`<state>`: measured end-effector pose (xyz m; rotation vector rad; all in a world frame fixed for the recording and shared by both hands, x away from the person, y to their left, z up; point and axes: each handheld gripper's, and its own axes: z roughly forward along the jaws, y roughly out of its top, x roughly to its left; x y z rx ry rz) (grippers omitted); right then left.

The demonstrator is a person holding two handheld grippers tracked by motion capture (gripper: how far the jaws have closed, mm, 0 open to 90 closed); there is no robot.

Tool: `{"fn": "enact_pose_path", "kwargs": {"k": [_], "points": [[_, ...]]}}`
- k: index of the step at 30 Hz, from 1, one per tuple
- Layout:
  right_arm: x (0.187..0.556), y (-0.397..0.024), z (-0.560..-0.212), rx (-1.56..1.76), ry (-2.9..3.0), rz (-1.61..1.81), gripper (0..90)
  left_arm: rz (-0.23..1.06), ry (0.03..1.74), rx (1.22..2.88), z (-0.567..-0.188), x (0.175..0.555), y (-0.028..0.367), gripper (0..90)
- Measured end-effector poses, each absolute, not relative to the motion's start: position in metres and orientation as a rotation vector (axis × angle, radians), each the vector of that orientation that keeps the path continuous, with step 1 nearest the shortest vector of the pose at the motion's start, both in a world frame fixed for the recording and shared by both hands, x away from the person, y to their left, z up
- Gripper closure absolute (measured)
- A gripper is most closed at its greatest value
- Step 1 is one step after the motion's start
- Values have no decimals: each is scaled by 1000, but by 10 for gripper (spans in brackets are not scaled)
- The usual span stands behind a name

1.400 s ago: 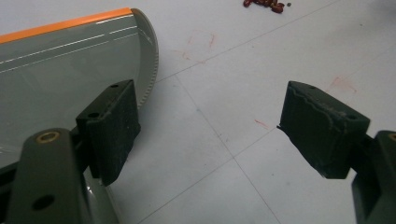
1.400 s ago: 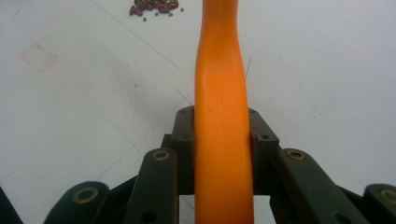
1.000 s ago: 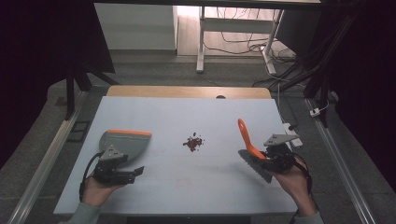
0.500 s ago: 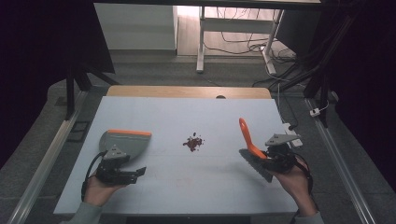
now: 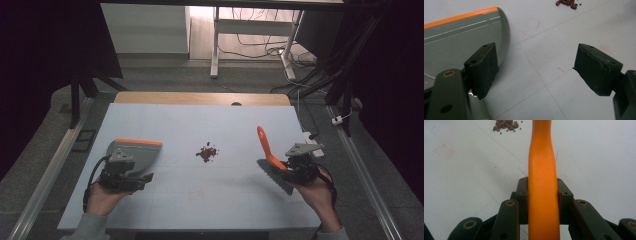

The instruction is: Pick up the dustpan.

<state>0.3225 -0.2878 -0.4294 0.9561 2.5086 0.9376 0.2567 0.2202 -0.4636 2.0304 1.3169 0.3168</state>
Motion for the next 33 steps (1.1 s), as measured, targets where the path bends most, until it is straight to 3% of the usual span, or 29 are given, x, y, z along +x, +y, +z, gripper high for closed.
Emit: {"fn": "enact_pose_path", "kwargs": {"k": [24,33], "points": [[324,-285,-434,951,2514,911,707,316,1560,1964,-464,254,271,163],[324,-284,-436,953,2514,899,707,224,1641,1979,-484,263,273,161]]}}
